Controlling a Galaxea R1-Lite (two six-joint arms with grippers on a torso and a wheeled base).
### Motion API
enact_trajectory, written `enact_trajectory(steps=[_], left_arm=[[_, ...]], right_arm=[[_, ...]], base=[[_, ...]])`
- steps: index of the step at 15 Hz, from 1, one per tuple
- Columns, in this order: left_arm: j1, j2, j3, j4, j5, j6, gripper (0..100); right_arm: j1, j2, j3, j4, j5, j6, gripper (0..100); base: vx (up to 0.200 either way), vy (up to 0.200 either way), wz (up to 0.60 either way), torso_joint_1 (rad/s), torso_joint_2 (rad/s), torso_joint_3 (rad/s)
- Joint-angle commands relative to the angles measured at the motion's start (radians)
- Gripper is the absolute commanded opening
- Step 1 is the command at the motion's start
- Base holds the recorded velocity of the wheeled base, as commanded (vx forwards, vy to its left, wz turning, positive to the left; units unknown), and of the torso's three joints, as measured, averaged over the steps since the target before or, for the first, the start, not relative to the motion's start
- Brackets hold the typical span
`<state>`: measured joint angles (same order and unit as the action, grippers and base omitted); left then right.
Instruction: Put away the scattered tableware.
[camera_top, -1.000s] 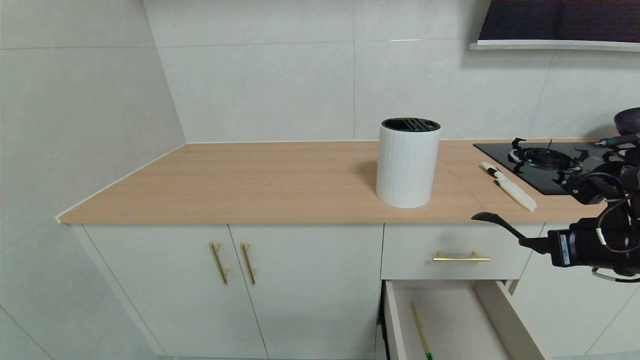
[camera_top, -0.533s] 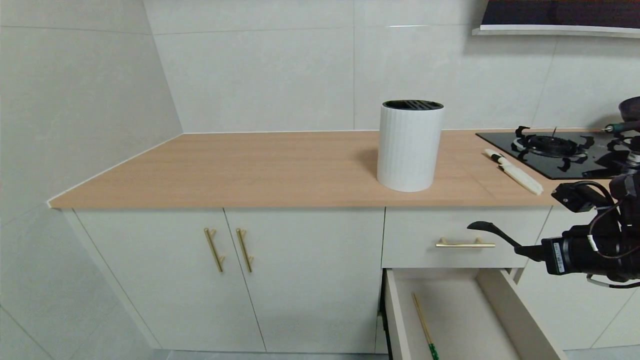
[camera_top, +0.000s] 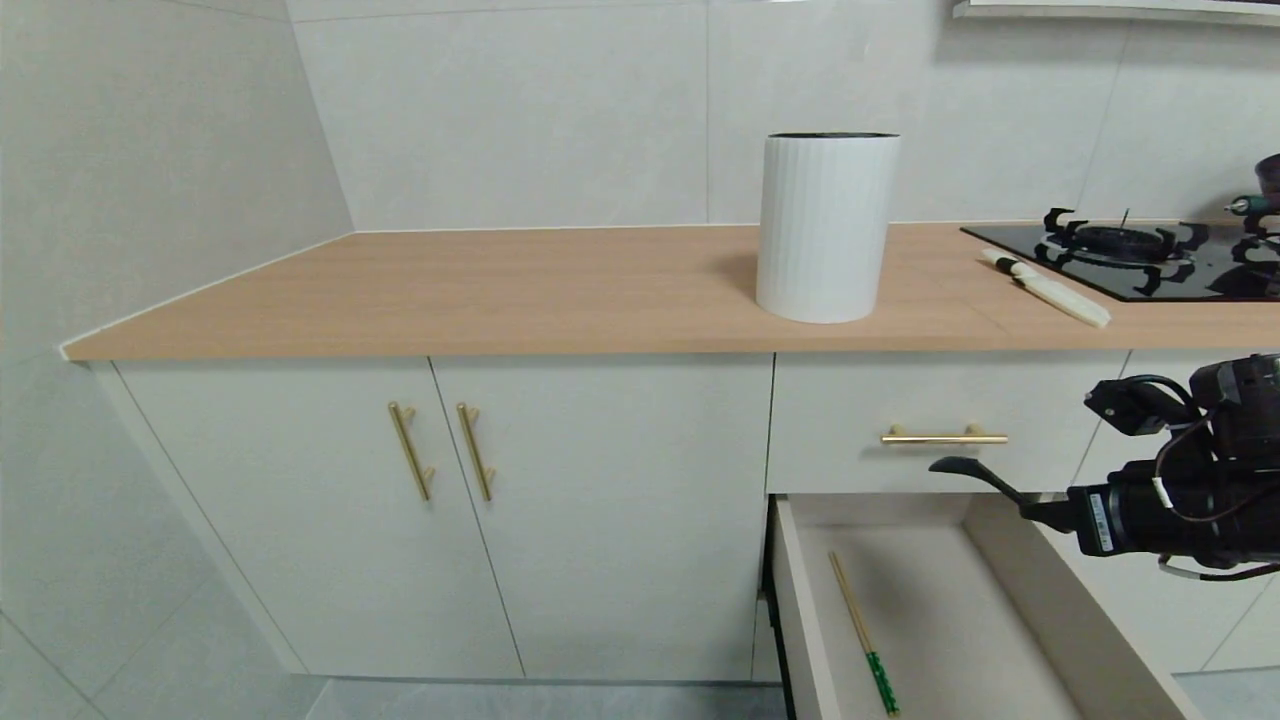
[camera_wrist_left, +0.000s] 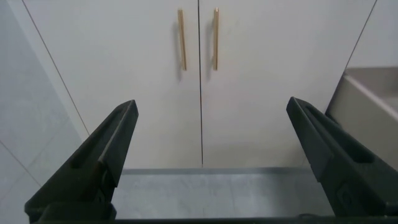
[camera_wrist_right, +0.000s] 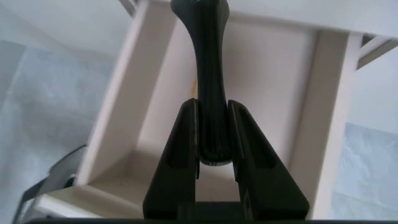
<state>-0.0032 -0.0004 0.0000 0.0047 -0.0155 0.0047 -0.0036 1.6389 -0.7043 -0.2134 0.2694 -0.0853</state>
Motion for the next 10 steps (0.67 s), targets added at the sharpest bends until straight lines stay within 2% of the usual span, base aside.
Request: enact_trajectory(steps=[1,5,10], left_arm=[[0.0,0.0,0.0,0.0,0.0,0.0,100],[0.0,0.0,0.0,0.0,0.0,0.0,100],[0.0,0.0,0.0,0.0,0.0,0.0,100]], right_arm=[[0.001,0.042,0.0,-0.009,-0.001,-0.001,0],[-0.003,0.075,-0.003,-0.014,-0.001,-0.001,0],[0.001,0.131,-0.003,-0.014,-0.009,-0.027,0]], base=[[0.0,0.0,0.0,-0.139,0.46,0.31],[0.0,0.0,0.0,-0.111,0.4,0.288],[0.0,0.0,0.0,-0.013,0.04,0.031]])
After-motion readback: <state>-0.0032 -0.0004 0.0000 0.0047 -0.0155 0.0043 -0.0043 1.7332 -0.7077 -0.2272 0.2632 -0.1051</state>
